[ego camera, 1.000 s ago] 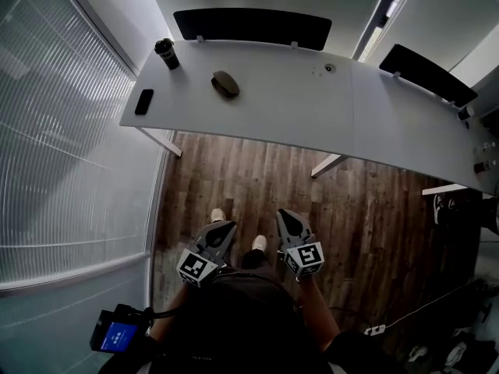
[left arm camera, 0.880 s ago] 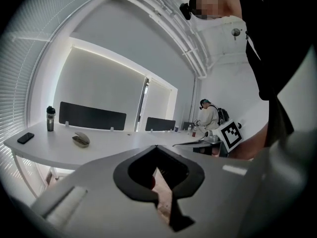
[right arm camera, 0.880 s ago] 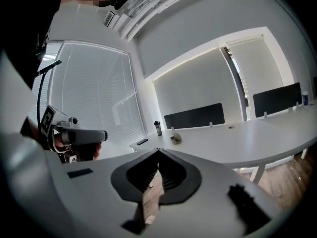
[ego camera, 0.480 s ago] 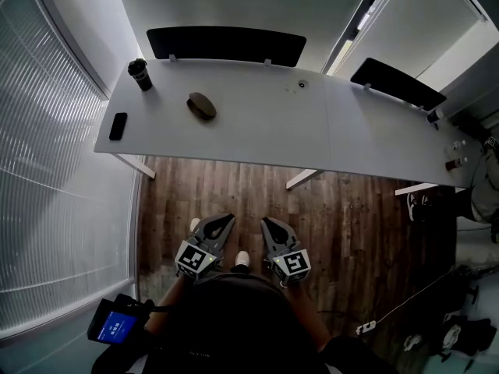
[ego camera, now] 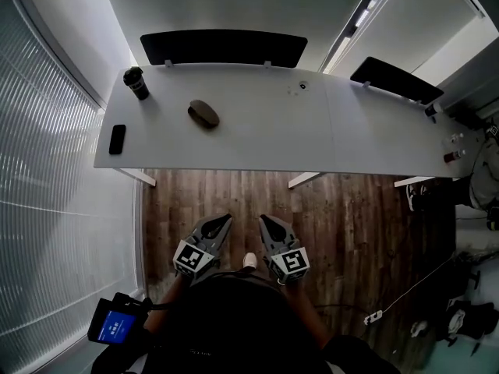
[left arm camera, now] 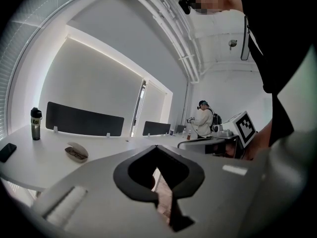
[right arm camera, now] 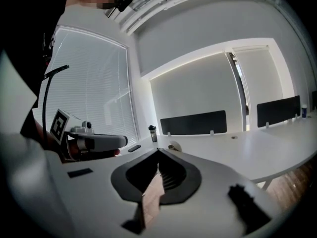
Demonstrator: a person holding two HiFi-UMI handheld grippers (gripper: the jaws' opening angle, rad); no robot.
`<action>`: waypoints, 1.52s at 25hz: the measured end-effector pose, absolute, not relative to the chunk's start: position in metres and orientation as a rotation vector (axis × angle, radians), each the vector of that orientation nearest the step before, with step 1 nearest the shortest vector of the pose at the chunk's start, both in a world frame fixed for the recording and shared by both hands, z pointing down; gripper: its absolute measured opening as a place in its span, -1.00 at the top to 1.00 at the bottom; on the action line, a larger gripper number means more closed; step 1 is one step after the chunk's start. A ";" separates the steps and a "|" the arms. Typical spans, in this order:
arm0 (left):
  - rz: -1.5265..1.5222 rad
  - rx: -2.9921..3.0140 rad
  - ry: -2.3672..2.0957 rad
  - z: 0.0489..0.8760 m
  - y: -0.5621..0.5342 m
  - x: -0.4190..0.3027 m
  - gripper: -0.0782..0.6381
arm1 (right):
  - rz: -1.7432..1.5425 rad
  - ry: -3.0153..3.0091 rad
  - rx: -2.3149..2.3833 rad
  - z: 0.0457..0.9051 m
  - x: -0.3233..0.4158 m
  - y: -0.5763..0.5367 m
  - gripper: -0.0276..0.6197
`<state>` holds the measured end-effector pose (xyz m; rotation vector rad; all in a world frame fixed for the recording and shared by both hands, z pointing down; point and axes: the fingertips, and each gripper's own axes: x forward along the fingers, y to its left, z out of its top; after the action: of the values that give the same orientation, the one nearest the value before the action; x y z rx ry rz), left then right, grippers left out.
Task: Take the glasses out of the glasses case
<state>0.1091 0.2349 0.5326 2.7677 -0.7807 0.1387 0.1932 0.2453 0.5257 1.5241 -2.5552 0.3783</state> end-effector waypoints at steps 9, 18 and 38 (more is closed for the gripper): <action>0.130 2.788 -0.738 0.535 0.197 0.082 0.76 | 0.409 -2.509 1.545 0.531 0.163 0.218 0.90; 0.128 2.752 -0.745 0.546 0.162 0.023 0.76 | 0.388 -2.503 1.522 0.532 0.104 0.180 0.90; 0.175 2.760 -0.771 0.559 0.111 -0.059 0.76 | 0.371 -2.487 1.501 0.529 0.027 0.147 0.90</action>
<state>-0.0594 0.1106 0.5592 2.7601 -0.7710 0.1745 0.0269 0.1469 0.5288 1.5006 -2.4867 0.3711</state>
